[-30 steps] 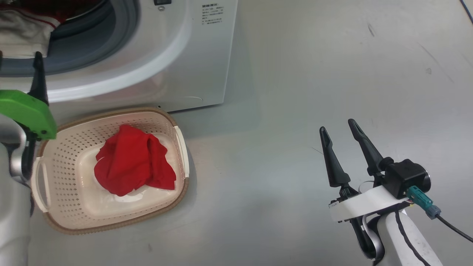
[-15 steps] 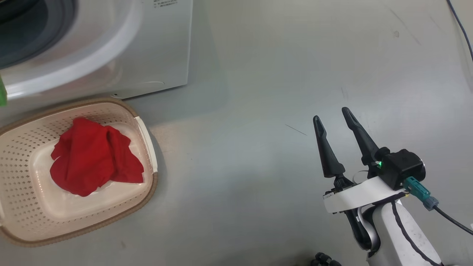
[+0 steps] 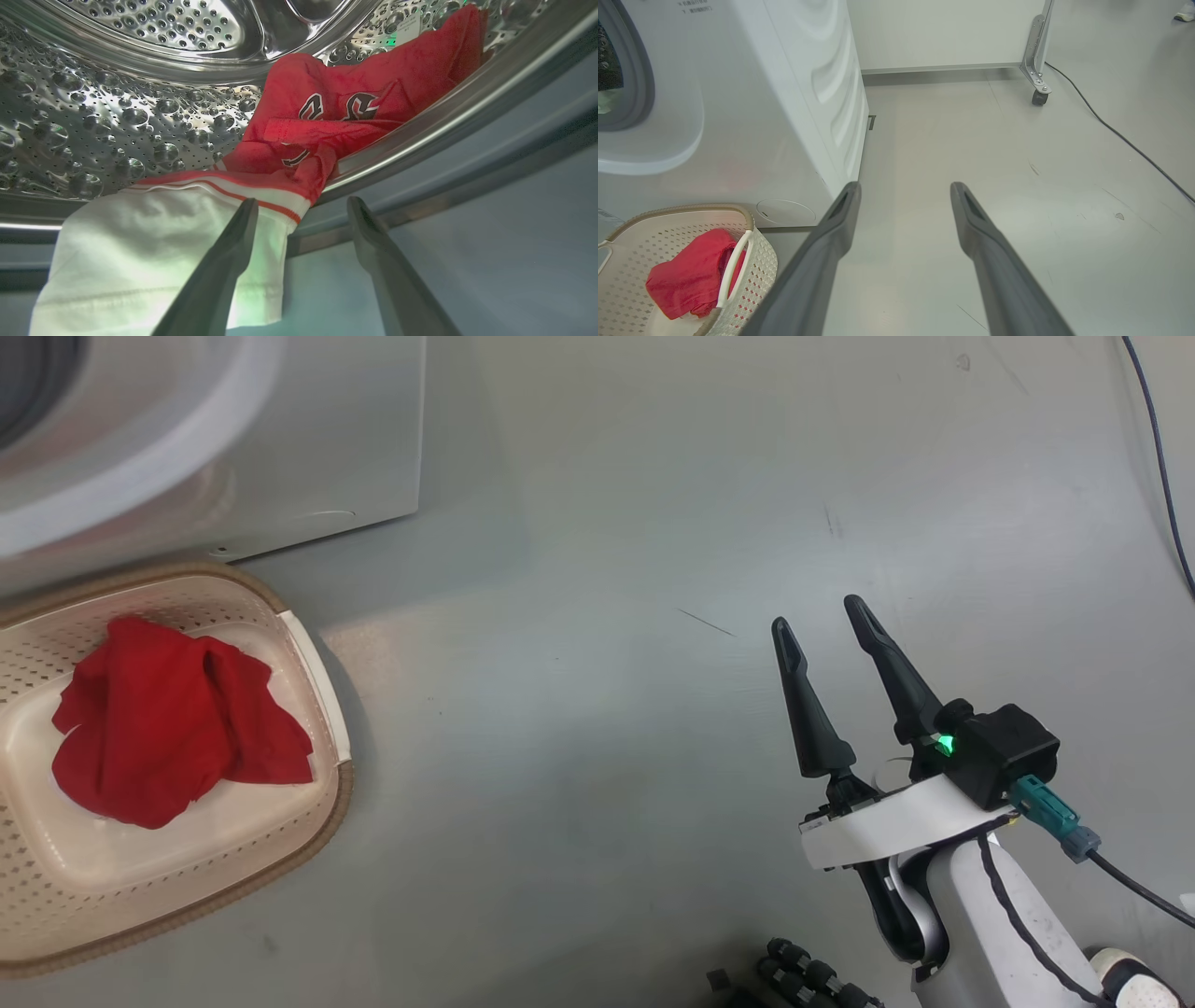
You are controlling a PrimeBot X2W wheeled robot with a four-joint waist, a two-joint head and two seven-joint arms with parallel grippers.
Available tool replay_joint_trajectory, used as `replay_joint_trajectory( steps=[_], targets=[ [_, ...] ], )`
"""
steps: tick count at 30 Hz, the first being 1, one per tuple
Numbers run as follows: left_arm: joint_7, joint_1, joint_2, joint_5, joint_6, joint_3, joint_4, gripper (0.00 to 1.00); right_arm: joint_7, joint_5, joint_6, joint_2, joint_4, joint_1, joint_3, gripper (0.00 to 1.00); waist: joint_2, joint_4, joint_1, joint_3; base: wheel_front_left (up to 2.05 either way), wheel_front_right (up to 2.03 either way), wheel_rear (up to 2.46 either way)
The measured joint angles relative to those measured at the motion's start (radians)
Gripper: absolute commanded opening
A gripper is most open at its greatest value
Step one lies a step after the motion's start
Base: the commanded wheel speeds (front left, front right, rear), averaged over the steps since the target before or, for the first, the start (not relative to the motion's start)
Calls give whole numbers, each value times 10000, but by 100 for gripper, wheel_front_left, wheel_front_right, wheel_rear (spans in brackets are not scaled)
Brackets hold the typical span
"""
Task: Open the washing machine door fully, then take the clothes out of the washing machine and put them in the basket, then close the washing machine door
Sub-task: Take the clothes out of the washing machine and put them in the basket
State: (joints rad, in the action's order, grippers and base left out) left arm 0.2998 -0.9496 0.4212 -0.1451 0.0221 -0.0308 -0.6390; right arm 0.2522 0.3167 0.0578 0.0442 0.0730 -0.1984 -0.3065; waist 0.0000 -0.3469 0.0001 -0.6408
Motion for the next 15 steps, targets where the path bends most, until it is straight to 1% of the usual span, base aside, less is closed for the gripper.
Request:
replay_joint_trajectory(
  steps=[2, 6, 7, 10, 11, 13, 15],
  targets=[
    [2, -148, 21, 100, -65, -2, -123, 100, 0, 0, -77, -4, -2, -5, -4, 100, 0, -35, 0, -91, 0, 0, 0],
    [84, -314, 75, 144, -98, 23, -437, 100, 0, 0, -86, -4, -23, -36, -105, 100, 0, -76, 0, -248, 0, 0, 0],
    [71, -425, 92, 144, -174, 44, -545, 100, 2, 0, -88, -4, -35, -90, -161, 100, 0, -93, 0, -319, 0, 0, 0],
    [65, -652, 138, 150, -207, 54, -617, 100, 2, 0, -90, -6, -77, -189, -198, 100, 0, -115, 0, -416, 0, 0, 0],
    [46, -732, 140, 153, -290, 56, -658, 100, 2, 0, -92, -6, -84, -200, -198, 100, 0, -120, 0, -447, 0, 0, 0],
    [-59, -815, 140, 198, -357, 52, -750, 100, 2, 0, -174, -8, -77, -201, -201, 100, 0, -126, 0, -483, 0, 0, 0],
    [-65, -921, 140, 221, -359, 48, -863, 100, 2, 0, -178, -8, -77, -201, -205, 100, 0, -132, 0, -508, 0, 0, 0]
  ],
)
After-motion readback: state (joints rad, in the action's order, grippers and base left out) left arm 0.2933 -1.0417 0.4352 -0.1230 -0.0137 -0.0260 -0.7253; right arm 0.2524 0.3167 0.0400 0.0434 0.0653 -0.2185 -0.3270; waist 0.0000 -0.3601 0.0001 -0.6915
